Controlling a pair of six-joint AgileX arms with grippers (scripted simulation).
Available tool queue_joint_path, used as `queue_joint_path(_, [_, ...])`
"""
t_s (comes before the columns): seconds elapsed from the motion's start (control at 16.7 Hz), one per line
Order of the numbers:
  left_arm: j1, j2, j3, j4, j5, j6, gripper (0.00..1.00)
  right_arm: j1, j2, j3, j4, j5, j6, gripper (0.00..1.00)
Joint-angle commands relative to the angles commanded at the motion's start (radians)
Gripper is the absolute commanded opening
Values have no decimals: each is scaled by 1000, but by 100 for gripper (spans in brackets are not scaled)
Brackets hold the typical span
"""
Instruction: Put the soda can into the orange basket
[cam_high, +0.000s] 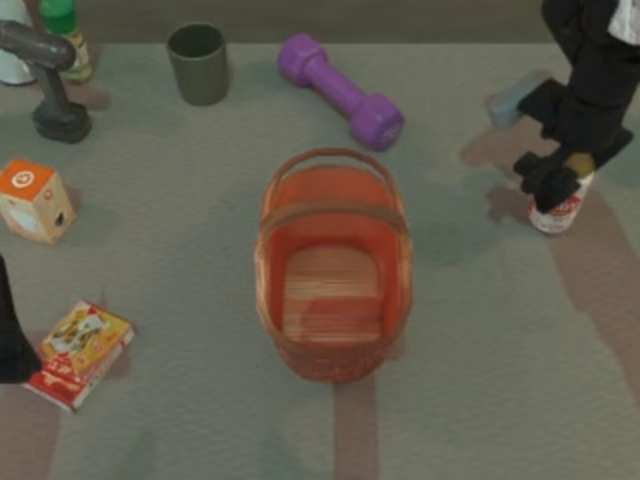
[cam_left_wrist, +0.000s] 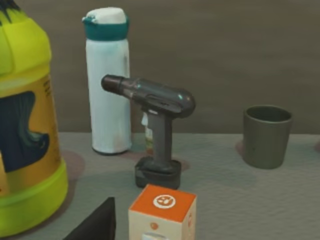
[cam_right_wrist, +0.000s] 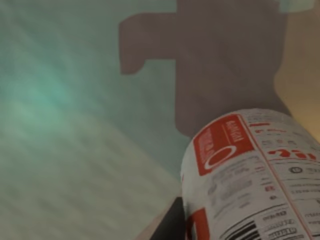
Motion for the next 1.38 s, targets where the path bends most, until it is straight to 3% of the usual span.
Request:
queue_joint_path(0.18, [0, 0, 0, 0, 0, 0, 100, -3, -1, 0, 0, 0, 1, 0])
queue_joint_path(0.3, [0, 0, 0, 0, 0, 0, 100, 2, -4, -9, 29, -19, 9, 0])
queue_joint_path(0.54, [0, 0, 0, 0, 0, 0, 100, 23, -28, -72, 205, -128, 63, 0])
queue_joint_path(0.78, [0, 0, 0, 0, 0, 0, 100, 51, -74, -183, 516, -306, 159, 0])
queue_joint_path(1.38, [0, 0, 0, 0, 0, 0, 100, 138, -262, -586, 1541, -848, 470, 0])
